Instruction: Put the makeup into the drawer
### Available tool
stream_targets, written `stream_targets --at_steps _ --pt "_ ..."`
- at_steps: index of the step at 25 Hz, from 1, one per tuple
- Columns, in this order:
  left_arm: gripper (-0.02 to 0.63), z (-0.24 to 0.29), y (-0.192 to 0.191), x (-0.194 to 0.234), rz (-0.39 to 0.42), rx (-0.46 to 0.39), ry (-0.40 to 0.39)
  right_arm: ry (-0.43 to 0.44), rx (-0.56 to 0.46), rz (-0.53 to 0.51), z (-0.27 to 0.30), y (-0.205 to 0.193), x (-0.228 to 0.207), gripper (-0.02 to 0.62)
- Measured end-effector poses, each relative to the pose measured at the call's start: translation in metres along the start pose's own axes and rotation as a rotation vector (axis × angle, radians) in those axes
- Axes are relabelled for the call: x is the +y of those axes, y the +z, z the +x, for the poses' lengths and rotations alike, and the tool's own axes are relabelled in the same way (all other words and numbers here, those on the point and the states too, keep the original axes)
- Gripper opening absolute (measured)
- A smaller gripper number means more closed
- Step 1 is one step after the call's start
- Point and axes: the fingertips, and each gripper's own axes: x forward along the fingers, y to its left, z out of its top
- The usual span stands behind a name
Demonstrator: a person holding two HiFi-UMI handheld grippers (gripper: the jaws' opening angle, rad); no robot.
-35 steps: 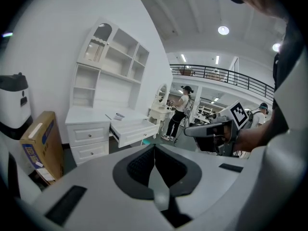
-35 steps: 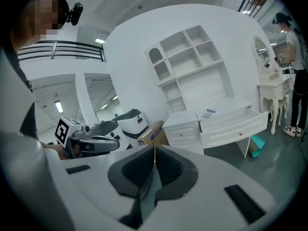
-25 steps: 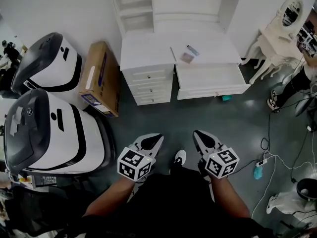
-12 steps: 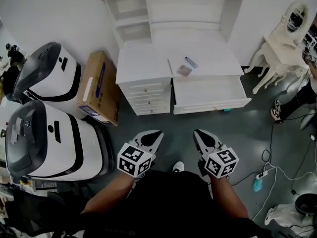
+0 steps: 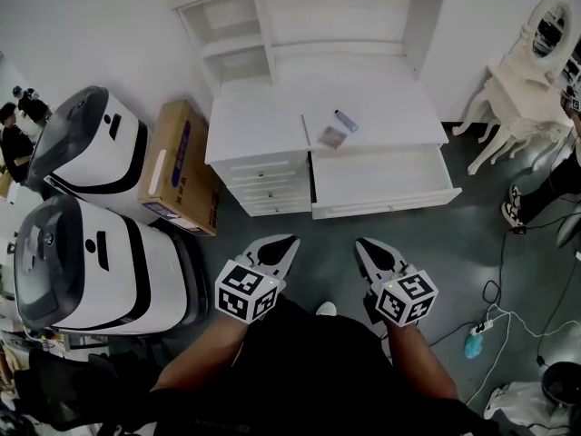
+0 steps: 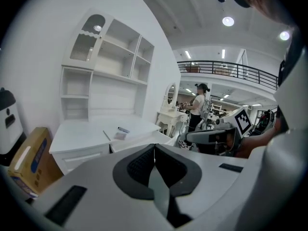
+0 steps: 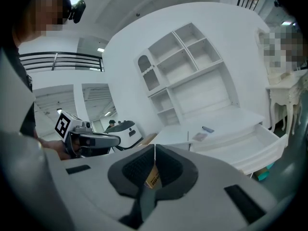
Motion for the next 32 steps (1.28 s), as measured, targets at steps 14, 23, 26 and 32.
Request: stream_targets --at_steps 14,23,26,32 --pt "0.012 0.022 -0.007 0.011 -0.024 0.058 -0.018 -0.021 0.017 0.035 0.01 -0.006 -0.023 0.029" --pt "0.011 0.045 0.009 0.042 -0.041 0.05 -0.022 -0.05 0.015 0.032 0.036 0.008 -0.044 0.028" --pt "0.012 0.053 0.013 0.055 -0.043 0.062 -0.027 -0.068 0.019 0.046 0.05 0.012 -0.054 0.028" --pt "0.012 0.078 0.03 0.097 -0.05 0.067 -0.02 -0.081 0.025 0.054 0.088 0.027 -0.069 0.028"
